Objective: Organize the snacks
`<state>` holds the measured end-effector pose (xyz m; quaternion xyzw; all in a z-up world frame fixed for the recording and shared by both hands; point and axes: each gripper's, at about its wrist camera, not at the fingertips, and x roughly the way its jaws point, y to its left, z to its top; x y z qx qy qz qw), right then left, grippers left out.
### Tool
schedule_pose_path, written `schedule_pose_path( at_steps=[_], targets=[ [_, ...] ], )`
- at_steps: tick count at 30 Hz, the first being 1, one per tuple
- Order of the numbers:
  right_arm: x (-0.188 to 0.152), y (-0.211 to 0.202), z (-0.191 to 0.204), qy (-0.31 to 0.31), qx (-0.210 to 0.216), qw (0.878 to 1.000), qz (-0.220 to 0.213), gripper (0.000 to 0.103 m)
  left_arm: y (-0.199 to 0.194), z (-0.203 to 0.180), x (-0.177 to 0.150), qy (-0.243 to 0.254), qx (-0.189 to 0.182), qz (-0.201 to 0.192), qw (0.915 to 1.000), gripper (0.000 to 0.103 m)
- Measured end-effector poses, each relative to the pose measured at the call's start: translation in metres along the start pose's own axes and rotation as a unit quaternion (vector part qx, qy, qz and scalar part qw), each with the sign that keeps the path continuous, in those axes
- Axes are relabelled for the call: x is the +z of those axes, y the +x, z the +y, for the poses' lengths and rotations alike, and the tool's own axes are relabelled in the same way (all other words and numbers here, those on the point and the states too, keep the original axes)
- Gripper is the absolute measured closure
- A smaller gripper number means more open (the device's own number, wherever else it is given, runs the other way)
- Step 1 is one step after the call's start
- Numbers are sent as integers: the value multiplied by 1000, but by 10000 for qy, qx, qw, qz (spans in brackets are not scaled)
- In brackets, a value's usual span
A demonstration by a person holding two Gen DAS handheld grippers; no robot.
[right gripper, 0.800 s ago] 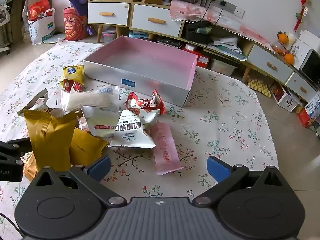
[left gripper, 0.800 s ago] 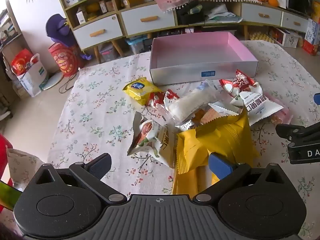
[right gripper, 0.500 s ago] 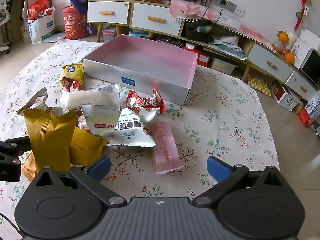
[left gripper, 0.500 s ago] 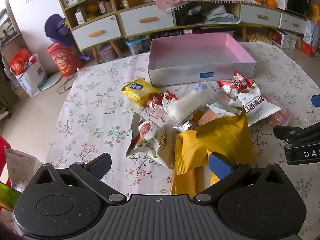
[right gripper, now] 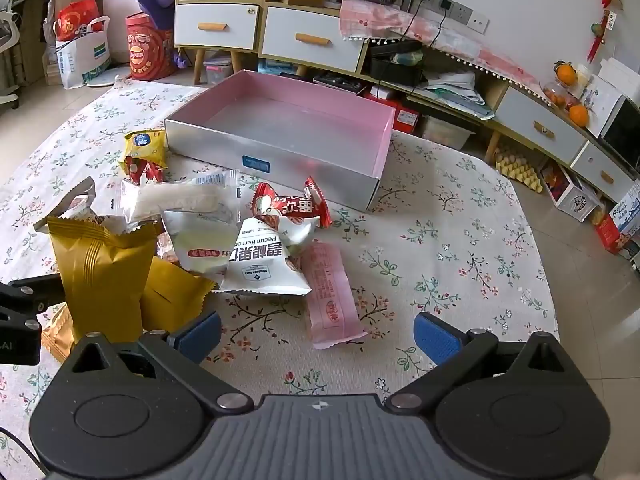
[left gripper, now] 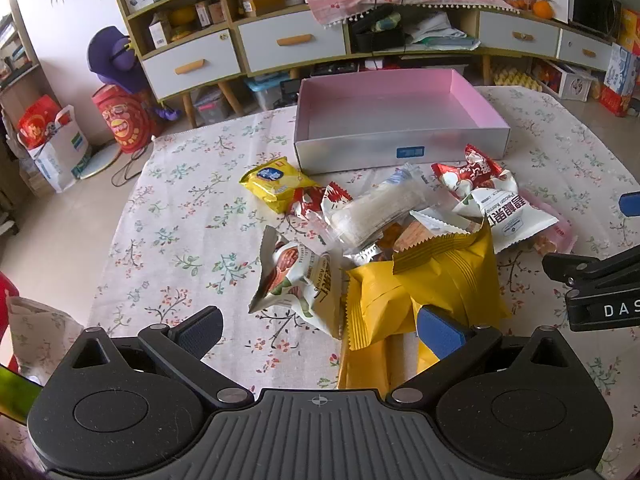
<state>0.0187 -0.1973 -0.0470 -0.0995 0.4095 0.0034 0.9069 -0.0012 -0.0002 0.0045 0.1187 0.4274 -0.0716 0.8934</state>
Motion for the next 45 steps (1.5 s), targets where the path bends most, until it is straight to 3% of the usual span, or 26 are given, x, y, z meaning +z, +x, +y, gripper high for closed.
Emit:
schedule_pose_path(
  at_steps=[45],
  targets=[
    [1, -3, 1, -6, -2, 10000, 12, 19, 0, 1, -1, -14, -32, -13, 10000, 0]
  ],
)
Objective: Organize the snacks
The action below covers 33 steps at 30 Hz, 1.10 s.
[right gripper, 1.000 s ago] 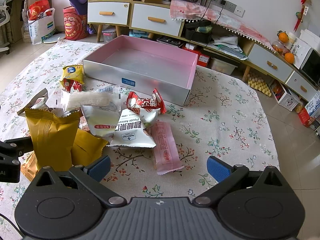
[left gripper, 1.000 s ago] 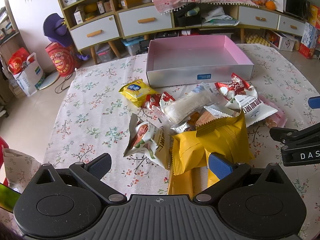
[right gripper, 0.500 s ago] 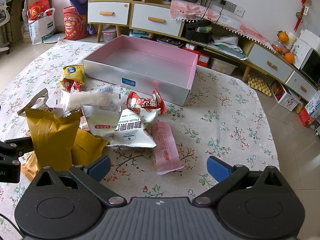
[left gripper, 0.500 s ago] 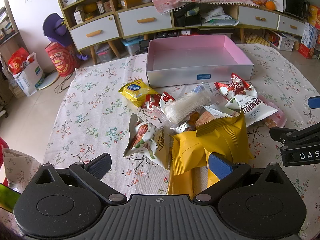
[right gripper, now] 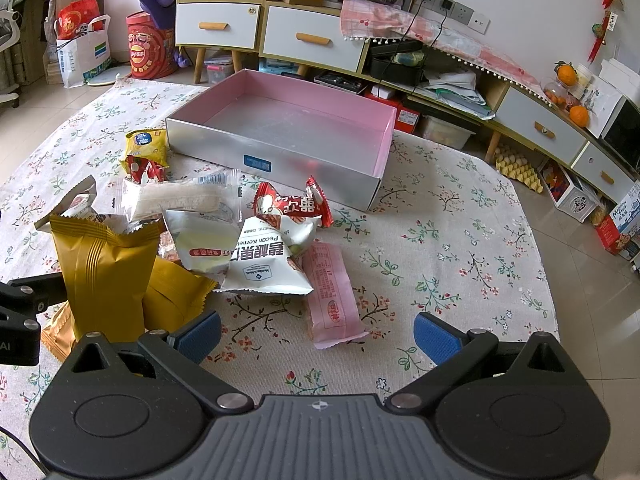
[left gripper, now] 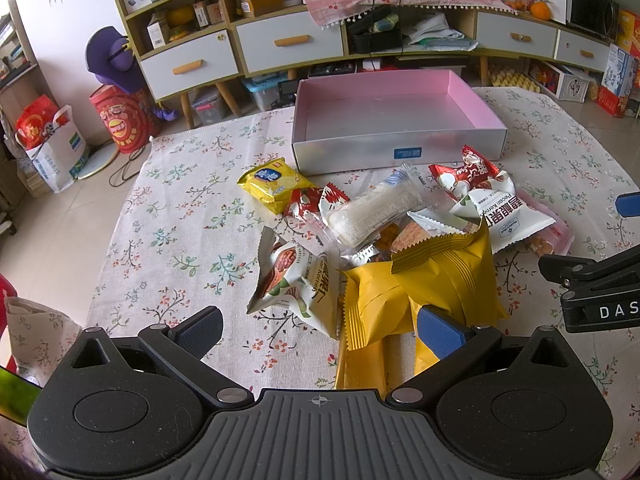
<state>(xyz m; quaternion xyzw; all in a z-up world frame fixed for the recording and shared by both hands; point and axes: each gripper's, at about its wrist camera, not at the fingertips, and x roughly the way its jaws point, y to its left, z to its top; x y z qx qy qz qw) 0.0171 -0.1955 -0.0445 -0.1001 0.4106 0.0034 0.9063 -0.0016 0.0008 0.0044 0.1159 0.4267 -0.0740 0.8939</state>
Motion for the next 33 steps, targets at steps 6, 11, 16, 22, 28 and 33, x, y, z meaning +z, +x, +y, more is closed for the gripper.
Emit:
schedule_pose_path(
  at_steps=[6, 11, 16, 22, 28, 33],
  targets=[
    [0, 0, 0, -1, -1, 10000, 4, 19, 0, 0, 0, 0, -1, 2, 10000, 0],
    [0, 0, 0, -8, -6, 10000, 5, 19, 2, 0, 1, 59, -61, 40, 10000, 0],
    [4, -1, -5, 19, 95, 9999, -38, 19, 1, 8, 6, 103, -337, 116, 9993, 0],
    [9, -3, -13, 218, 782, 9967, 78, 19, 2, 21, 7, 197, -847, 199, 9960, 0],
    [8, -5, -2, 212, 1394, 9896, 292, 20, -2, 26, 3, 503, -1111, 114, 9925, 0],
    [7, -7, 19, -72, 1676, 9851, 389, 27, -1, 33, 1, 807, -1064, 121, 9910, 2]
  ],
)
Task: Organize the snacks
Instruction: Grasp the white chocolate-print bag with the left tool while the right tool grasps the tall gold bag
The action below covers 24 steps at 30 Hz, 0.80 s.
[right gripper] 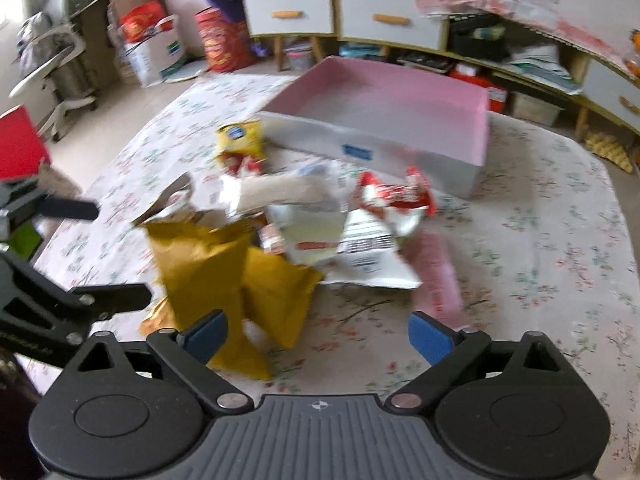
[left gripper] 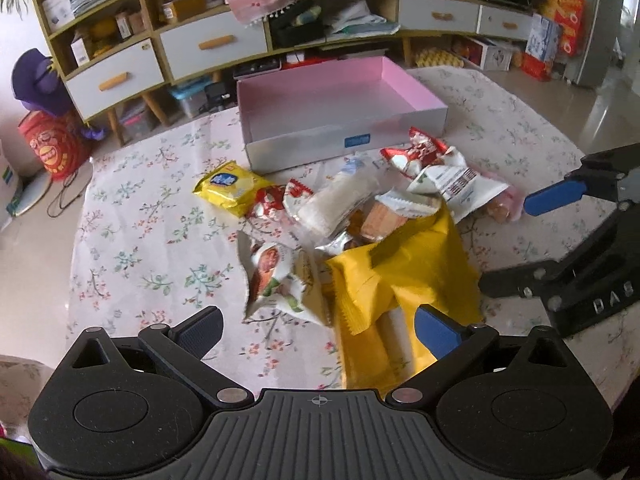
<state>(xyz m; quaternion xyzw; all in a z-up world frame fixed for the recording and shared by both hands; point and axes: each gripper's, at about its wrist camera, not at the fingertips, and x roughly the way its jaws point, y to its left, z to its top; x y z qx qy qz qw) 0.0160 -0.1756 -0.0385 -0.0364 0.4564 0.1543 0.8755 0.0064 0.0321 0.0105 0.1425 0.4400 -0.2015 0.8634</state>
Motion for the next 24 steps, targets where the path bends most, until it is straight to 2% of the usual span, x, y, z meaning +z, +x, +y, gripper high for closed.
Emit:
schedule_pose_path(
  at_steps=[6, 10, 16, 24],
  targets=[
    [1, 7, 21, -286, 185, 9993, 149, 33, 9, 13, 3, 266, 71, 42, 9996, 5],
    [1, 15, 32, -392, 240, 9987, 222, 37, 17, 22, 11, 367, 102, -87, 9992, 9],
    [2, 29, 44, -528, 215, 9979, 321, 49, 34, 32, 15, 29, -115, -49, 9999, 20],
    [6, 42, 46, -533, 158, 9978, 370, 50, 55, 38, 17, -292, -194, 33, 9994, 32]
  ],
)
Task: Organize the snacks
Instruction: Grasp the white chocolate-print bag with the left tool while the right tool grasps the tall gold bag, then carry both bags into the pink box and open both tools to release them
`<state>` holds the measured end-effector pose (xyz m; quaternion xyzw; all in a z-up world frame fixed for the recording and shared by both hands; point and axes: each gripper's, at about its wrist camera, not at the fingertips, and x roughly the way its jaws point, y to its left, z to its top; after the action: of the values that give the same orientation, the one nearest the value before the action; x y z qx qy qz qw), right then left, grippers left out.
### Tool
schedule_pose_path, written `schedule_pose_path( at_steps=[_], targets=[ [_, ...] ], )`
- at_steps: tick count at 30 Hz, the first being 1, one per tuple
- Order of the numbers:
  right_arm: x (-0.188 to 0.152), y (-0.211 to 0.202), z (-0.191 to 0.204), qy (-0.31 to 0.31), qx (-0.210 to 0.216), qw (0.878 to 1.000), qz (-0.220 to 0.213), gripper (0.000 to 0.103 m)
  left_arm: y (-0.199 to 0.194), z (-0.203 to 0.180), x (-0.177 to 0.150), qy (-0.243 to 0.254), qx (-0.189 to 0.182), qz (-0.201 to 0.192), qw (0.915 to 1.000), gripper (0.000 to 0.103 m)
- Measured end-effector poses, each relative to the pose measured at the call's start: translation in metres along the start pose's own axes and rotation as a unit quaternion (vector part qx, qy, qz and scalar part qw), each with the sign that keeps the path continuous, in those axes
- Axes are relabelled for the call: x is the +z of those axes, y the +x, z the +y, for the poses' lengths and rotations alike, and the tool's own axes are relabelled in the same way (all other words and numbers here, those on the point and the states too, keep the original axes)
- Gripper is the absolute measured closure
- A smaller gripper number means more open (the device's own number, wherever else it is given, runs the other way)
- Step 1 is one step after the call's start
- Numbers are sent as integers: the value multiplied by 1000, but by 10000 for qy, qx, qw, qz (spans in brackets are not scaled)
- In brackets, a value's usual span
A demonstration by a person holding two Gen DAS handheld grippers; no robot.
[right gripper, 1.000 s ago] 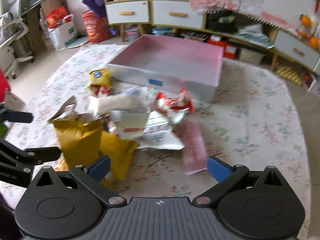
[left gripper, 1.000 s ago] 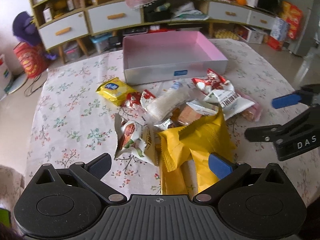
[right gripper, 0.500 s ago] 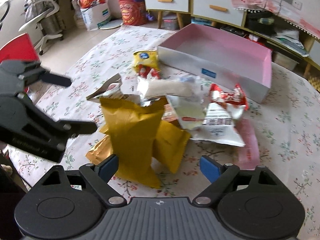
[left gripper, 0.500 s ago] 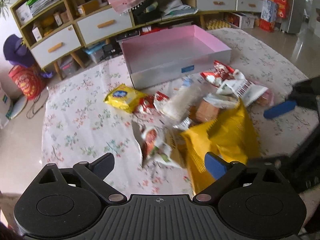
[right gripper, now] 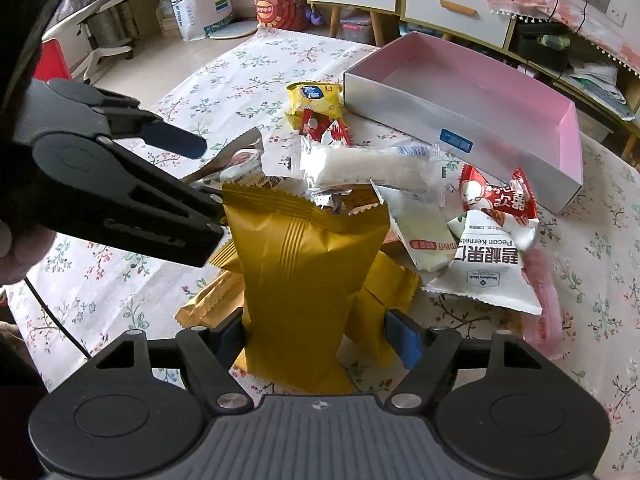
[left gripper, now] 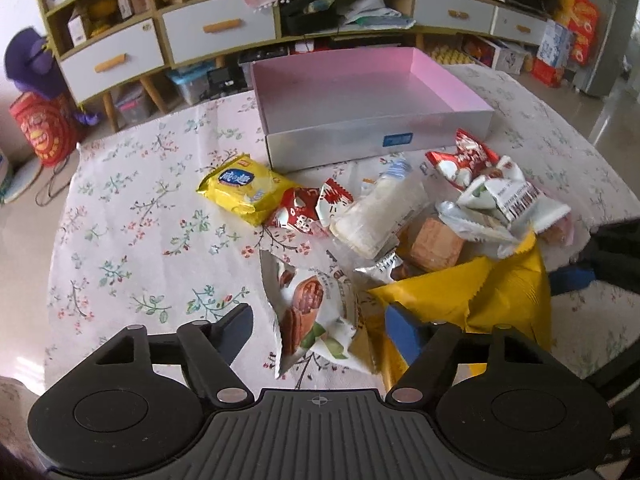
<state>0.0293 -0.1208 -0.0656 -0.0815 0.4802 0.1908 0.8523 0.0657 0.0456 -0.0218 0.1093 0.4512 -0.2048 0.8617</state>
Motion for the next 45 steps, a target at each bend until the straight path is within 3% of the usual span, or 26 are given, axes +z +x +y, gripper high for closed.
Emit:
schedule_pose_path(
  at_steps=[3, 8, 13, 17, 27, 34, 40, 45],
  targets=[
    [1, 1, 0, 41, 16, 10000, -20, 55, 4, 8, 2, -318, -102, -33, 9994, 37],
    [1, -1, -1, 130, 53, 9999, -86, 65, 10, 17, 3, -799, -225, -76, 9965, 57],
    [2, -5, -1, 181, 54, 9996, -218, 77, 8, 19, 5, -883, -102, -115, 9960, 60],
    [3, -9, -3, 312, 130, 9990, -284, 80, 2, 20, 4, -814, -24, -155, 9966, 64],
    [15, -40, -6, 476, 43, 9955, -814, 81, -24, 29, 11, -875, 149, -540, 9946, 65],
    [31, -52, -26, 899, -217, 9889, -1168, 81, -39, 30, 28, -1169, 180, -968, 9882, 65],
    [40, -42, -50, 1021, -788, 9845, -1185, 81, -32, 20, 52, -1332, 50, -1126, 9847, 65],
    [53, -43, -68, 990, -854, 9842, -1196, 81, -11, 10, 77, -1228, 5, -1151, 9857, 65]
  ],
)
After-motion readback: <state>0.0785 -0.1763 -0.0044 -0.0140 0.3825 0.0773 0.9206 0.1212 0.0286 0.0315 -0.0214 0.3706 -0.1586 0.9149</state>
